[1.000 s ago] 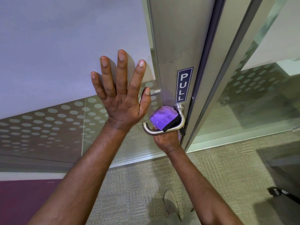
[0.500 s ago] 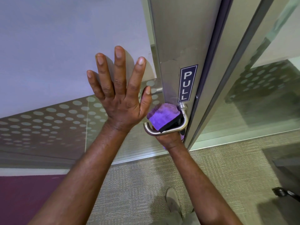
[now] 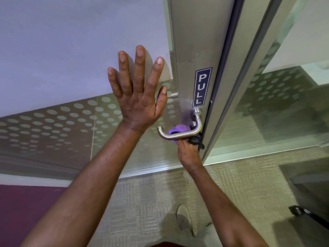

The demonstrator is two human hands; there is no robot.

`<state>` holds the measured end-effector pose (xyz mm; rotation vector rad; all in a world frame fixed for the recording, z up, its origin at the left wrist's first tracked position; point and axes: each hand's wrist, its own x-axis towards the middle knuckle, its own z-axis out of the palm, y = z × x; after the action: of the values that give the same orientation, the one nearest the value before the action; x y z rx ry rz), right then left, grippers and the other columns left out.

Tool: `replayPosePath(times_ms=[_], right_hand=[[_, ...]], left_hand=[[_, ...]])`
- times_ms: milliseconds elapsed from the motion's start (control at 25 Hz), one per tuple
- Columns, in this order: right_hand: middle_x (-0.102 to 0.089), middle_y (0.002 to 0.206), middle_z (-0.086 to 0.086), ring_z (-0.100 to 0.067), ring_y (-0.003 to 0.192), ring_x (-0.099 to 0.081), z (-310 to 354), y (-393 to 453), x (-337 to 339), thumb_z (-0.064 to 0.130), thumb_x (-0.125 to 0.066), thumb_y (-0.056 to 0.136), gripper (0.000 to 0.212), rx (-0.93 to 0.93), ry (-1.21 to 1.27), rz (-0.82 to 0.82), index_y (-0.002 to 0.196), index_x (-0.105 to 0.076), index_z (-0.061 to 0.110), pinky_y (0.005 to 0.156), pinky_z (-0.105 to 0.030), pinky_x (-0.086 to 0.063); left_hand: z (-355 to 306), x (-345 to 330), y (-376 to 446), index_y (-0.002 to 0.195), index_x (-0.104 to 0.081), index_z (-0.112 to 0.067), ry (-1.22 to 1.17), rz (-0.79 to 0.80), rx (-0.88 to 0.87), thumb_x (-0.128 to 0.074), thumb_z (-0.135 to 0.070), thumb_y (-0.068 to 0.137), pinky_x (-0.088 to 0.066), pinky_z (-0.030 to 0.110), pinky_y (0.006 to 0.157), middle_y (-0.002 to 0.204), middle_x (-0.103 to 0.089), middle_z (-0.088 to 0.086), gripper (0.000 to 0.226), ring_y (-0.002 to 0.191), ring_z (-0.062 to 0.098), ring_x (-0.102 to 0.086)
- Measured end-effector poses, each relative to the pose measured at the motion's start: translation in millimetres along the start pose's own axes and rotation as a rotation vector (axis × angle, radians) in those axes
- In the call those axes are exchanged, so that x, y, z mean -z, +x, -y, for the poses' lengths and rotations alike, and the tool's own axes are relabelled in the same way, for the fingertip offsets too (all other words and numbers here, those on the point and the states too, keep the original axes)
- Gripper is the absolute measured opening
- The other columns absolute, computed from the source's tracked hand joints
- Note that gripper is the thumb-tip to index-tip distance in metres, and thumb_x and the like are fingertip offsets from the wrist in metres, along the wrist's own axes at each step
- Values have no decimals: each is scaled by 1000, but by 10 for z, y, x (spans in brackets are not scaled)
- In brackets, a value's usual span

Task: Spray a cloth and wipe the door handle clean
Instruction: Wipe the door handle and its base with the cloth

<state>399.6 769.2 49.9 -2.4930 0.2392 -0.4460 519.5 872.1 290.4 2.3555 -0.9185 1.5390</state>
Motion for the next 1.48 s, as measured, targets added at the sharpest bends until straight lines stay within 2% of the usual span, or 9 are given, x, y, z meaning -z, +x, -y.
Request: replayPosePath(times_ms=[160, 280, 360, 520, 640, 840, 1120, 1240, 1480], right_hand=[[-47, 156, -9, -30, 141, -47, -194, -574, 324, 4, -33, 88, 67, -286, 216, -44, 155, -38, 12, 116, -40, -40], [-48, 152, -1, -24, 142, -47, -58, -831, 778, 6, -36, 88, 66, -586, 470, -219, 154, -41, 9, 113, -10, -31], [-58, 139, 2, -18, 129, -56, 117, -887, 1069, 10, -37, 86, 64, -681, 525, -337, 150, -49, 12, 103, -9, -39], [-62, 115, 0, 1, 107, -58, 640, -685, 1629, -8, -40, 81, 64, -362, 431, -462, 136, -60, 15, 94, -17, -45], [-61, 128, -11, -18, 118, -56, 860, -256, 1784, -14, -41, 80, 59, -70, 214, -508, 132, -63, 3, 103, -24, -42], [-56, 135, -16, -36, 121, -56, 832, 359, 1512, -3, -45, 100, 46, 145, -63, -294, 143, -57, 8, 108, -44, -45], [-61, 120, -11, -30, 106, -58, 717, 391, 1576, 10, -38, 107, 41, 302, -212, -197, 141, -60, 15, 99, -36, -48], [-63, 113, -6, -27, 101, -58, 698, 421, 1575, 15, -39, 102, 43, 325, -323, -32, 138, -63, 22, 92, -29, -42], [-66, 110, -8, -31, 106, -63, 843, 716, 1551, 16, -42, 96, 43, 214, -426, 395, 128, -70, 24, 86, -40, -53]], left_hand=[[-34, 11, -31, 151, -38, -22, 3, 27, -28, -45, -41, 101, 4, 47, 126, 155, -29, 17, 54, 143, 46, -24], [-26, -2, -41, 151, -39, -22, -27, 16, -19, -49, -40, 100, 0, 50, 126, 155, -31, 16, 55, 142, 46, -27], [-28, -18, -33, 152, -39, -22, -22, 4, -31, -49, -40, 100, 0, 50, 126, 156, -32, 15, 55, 144, 45, -26], [-22, -39, -56, 154, -36, -24, -54, 5, 9, -48, -42, 101, 1, 50, 126, 158, -28, 13, 57, 159, 27, 7], [-14, -36, -58, 154, -36, -24, -77, -2, 18, -50, -41, 101, 3, 49, 126, 158, -33, 14, 58, 159, 27, 7], [-4, -35, -73, 155, -35, -24, -78, -16, 12, -49, -42, 101, 3, 48, 126, 158, -34, 14, 59, 159, 27, 5], [-9, -73, -73, 155, -35, -24, -64, -43, 2, -43, -42, 101, -2, 50, 126, 157, -31, 11, 57, 158, 24, 10], [-13, -77, -73, 155, -36, -24, -69, -46, 5, -42, -43, 102, -1, 50, 126, 157, -31, 11, 57, 158, 23, 10], [-5, -63, -73, 156, -34, -25, -70, -42, 12, -44, -43, 102, 0, 49, 126, 158, -29, 11, 58, 158, 23, 12]])
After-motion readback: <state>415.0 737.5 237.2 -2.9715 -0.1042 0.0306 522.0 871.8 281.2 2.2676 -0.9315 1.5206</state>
